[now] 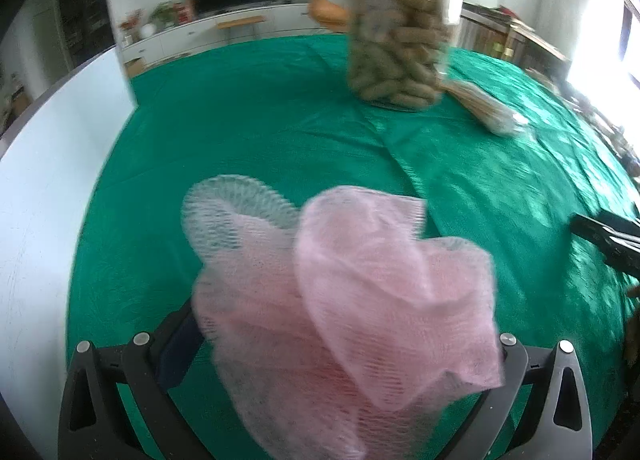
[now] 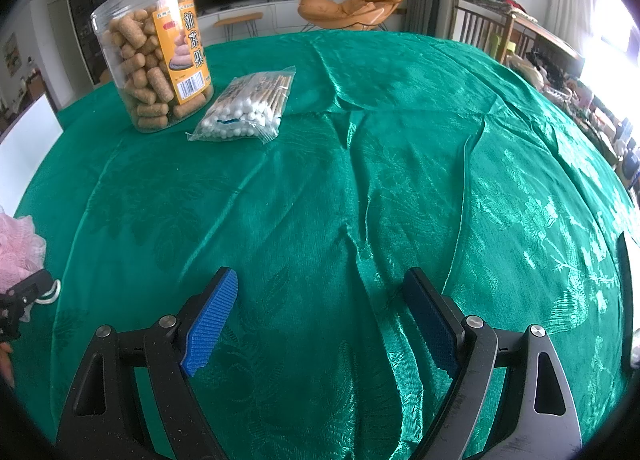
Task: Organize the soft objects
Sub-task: 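Hold the pink mesh sponge lifted in the left gripper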
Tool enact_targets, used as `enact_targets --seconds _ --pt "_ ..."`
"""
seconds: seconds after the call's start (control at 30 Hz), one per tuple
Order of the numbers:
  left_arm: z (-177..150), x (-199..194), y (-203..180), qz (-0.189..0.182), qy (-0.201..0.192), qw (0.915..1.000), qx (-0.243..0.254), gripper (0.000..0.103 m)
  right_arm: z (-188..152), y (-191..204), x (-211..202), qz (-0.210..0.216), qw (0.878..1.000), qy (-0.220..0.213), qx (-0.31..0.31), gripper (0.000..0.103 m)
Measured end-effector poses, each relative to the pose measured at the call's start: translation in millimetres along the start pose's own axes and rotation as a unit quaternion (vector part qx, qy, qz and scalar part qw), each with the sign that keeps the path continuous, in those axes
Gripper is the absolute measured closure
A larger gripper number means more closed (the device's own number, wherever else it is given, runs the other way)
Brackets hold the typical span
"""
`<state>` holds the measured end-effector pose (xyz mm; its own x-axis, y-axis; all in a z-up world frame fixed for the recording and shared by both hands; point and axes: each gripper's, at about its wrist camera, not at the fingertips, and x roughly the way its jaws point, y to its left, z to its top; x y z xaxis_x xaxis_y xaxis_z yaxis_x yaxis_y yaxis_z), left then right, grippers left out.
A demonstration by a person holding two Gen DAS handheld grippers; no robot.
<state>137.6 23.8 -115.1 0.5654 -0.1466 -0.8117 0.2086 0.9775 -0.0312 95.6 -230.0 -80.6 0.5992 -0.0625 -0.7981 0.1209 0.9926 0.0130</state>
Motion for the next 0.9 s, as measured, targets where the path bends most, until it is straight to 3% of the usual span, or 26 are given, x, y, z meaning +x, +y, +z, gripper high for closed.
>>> enact_targets --seconds 0.1,0.27,0.9 --pt "0 -3 12 -0.02 -0.011 0.9993 -0.031 0.0 0 0 0 0.0 1.0 0.0 0.0 0.016" --pt "1 3 0 0.018 0.003 0.9998 -0.003 0.0 0 0 0 0.0 1.0 0.0 0.0 0.016" --pt "1 2 2 0.015 0.003 0.9999 -0.007 0.0 0 0 0 -0.001 1.0 0.0 0.001 0.016"
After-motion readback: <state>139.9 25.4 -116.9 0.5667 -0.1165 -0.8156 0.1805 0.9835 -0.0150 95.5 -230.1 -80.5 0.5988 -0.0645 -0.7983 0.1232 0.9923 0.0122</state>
